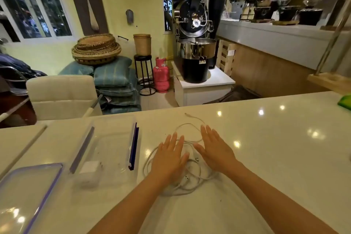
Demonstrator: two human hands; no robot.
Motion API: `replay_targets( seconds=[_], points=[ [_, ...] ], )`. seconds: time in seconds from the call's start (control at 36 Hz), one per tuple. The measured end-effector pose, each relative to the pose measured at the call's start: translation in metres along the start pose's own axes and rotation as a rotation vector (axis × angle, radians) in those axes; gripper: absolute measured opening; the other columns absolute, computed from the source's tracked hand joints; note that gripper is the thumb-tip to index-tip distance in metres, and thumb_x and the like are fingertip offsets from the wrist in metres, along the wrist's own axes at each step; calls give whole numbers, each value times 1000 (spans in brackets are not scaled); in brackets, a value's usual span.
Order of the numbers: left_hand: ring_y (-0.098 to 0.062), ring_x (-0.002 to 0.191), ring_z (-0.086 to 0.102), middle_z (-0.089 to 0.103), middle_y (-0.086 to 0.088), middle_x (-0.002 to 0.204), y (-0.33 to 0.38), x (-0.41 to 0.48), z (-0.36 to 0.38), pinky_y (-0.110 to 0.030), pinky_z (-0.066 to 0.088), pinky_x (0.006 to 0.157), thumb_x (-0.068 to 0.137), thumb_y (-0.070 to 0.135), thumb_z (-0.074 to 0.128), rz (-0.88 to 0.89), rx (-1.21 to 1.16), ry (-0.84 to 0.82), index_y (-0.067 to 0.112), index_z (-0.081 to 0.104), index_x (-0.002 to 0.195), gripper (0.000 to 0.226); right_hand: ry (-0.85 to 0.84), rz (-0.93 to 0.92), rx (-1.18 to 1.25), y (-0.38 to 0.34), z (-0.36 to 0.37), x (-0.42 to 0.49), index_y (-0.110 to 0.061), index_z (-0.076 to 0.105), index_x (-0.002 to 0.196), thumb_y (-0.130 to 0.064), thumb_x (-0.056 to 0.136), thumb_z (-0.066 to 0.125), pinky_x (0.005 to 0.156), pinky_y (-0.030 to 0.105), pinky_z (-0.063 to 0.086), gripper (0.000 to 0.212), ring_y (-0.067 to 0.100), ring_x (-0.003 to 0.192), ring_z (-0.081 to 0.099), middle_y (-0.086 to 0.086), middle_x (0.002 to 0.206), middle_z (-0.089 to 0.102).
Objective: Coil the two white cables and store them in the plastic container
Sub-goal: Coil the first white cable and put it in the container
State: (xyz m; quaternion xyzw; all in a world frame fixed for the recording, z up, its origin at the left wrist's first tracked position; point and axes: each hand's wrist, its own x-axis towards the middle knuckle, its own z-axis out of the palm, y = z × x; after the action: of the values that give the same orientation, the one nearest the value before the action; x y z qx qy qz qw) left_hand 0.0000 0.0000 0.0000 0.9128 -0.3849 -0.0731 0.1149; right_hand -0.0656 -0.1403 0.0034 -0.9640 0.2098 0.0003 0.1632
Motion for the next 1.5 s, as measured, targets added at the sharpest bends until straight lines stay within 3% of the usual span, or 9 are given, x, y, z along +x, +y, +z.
replay_targets(
  seconds=[0.14, 0.33, 0.5, 0.81, 0.94, 1.08, 1.19, 1.28, 1.5],
  points=[
    [-19, 145, -9, -8, -4, 157, -2, 5, 5, -35, 0, 118, 97, 41, 18, -7, 25, -49, 20, -2, 146, 57, -28, 50, 35, 2, -9, 13, -15, -1, 146, -49, 93, 23, 114, 40, 19, 67, 27, 144, 8, 9, 157, 7],
    [-20, 145, 7, 8, -5, 157, -3, 9, -3, -36, 10, 117, 97, 38, 25, -11, 47, -58, 19, 13, 145, 53, 71, 205, 77, 9, -25, 56, -3, 44, 122, -34, 93, 39, 93, 40, 43, 42, 31, 116, 47, 16, 127, 50],
    [-21, 133, 33, 31, -4, 148, -7, 11, -20, -34, 31, 106, 96, 36, 30, 6, 56, -20, 16, 26, 140, 49, 53, 331, 122, 12, -20, 79, -4, 53, 111, -33, 91, 44, 90, 37, 44, 37, 31, 111, 53, 14, 120, 57],
    [-24, 122, 45, 42, -6, 140, -14, 24, -35, -37, 40, 97, 96, 36, 31, -10, 71, -10, 15, 31, 137, 46, 76, 328, 94, 15, -12, 90, -2, 55, 107, -11, 91, 42, 88, 32, 46, 22, 28, 106, 57, 14, 116, 60],
    [-25, 119, 47, 46, -8, 135, -12, 28, -41, -37, 42, 95, 96, 35, 32, -15, 67, 27, 14, 35, 134, 44, 188, 295, 131, 15, -21, 91, 1, 54, 104, -12, 93, 43, 74, 31, 45, 20, 28, 94, 60, 16, 111, 62],
    [-24, 130, 36, 38, -8, 144, -11, 37, -54, -36, 34, 103, 96, 34, 34, -18, -36, 72, 14, 24, 141, 50, 330, 183, 326, 6, -47, 96, 2, 56, 99, -12, 93, 43, 70, 32, 42, 20, 32, 89, 59, 22, 99, 64],
    [-23, 138, 26, 27, -8, 152, -13, 47, -77, -35, 25, 111, 95, 31, 41, -48, -314, 167, 13, 18, 144, 57, 398, 9, 643, -9, -81, 91, -4, 56, 86, -6, 91, 43, 62, 31, 46, 14, 16, 58, 52, 7, 68, 55],
    [-22, 140, 22, 22, -8, 154, -12, 49, -103, -36, 22, 113, 94, 28, 44, -44, -465, 249, 12, 16, 144, 60, 443, -143, 702, -20, -109, 79, 5, 60, 93, -5, 90, 46, 64, 26, 45, 17, 15, 58, 50, 1, 62, 52],
    [-17, 129, 37, 39, 0, 141, -3, 31, -166, -34, 28, 106, 93, 25, 44, 138, -818, 109, 18, 28, 140, 50, 231, -399, 906, -41, -170, 46, -17, 59, 78, -7, 91, 47, 47, 11, 37, 20, 7, 51, 43, -1, 65, 56]
  ],
)
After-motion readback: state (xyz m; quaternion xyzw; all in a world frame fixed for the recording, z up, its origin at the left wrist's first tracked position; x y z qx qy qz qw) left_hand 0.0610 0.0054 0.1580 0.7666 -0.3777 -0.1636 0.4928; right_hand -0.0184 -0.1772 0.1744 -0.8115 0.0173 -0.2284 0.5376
